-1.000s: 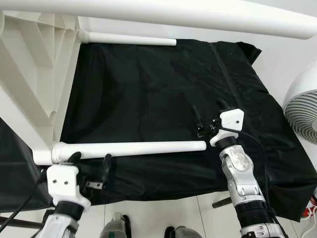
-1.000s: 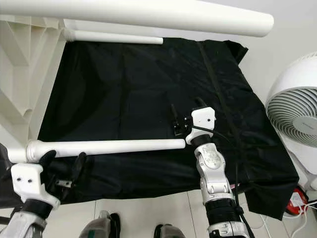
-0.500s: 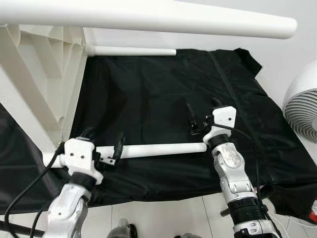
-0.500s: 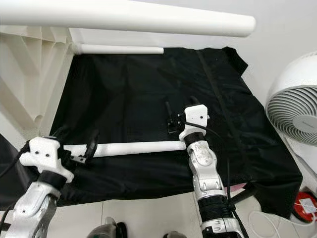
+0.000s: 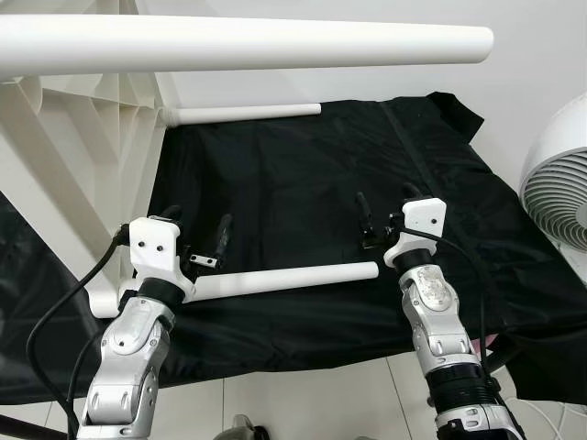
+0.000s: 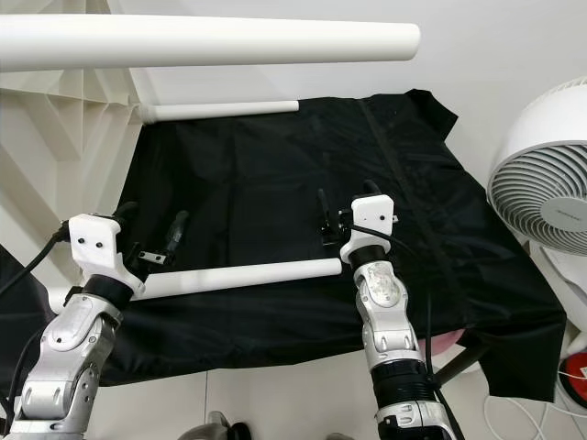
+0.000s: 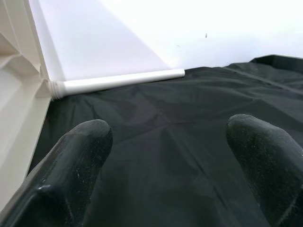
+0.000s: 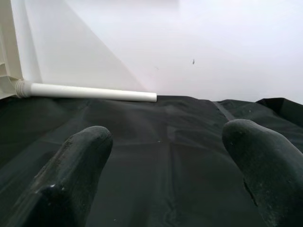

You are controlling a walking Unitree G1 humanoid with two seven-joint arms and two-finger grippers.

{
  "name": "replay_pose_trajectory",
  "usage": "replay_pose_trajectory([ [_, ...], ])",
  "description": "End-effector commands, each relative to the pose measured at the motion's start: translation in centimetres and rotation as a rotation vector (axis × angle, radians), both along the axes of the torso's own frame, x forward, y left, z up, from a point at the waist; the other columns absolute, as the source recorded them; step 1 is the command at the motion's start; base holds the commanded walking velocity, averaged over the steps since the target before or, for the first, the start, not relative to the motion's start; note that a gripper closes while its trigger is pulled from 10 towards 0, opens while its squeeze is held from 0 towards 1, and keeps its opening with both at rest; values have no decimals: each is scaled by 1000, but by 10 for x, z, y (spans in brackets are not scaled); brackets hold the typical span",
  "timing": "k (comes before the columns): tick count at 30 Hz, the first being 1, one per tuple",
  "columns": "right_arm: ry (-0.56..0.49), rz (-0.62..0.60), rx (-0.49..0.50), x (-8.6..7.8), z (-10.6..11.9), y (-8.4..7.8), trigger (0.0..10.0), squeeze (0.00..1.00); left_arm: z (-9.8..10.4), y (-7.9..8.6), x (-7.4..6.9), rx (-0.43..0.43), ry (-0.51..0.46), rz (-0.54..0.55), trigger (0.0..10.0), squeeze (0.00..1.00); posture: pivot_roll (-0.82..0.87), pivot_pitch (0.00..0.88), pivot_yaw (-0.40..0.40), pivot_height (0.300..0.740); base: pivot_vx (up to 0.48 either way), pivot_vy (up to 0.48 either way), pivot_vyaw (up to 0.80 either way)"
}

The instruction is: Building children table

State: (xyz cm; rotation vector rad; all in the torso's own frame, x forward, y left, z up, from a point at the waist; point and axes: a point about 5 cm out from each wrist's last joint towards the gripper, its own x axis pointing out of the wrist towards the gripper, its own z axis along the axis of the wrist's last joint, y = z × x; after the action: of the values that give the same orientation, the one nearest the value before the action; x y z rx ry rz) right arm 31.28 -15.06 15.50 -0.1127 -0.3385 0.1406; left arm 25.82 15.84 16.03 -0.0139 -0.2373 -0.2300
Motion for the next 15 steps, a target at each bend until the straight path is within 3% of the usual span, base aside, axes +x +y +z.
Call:
replay_pose_trajectory([
  [1,26,5,8,-2,-7,6,10000,0,-4,4,4,-13,7,11,10000,0,-28,56,63,740,0,0,0],
  [5,25,7,15,-2,-6,10,10000,0,-5,8,9,-50,2,62,10000,0,-31,54,61,740,0,0,0],
  [15,19,16,7,3,-5,11,10000,0,-3,13,10,-25,-14,126,10000,0,-10,37,47,740,0,0,0],
])
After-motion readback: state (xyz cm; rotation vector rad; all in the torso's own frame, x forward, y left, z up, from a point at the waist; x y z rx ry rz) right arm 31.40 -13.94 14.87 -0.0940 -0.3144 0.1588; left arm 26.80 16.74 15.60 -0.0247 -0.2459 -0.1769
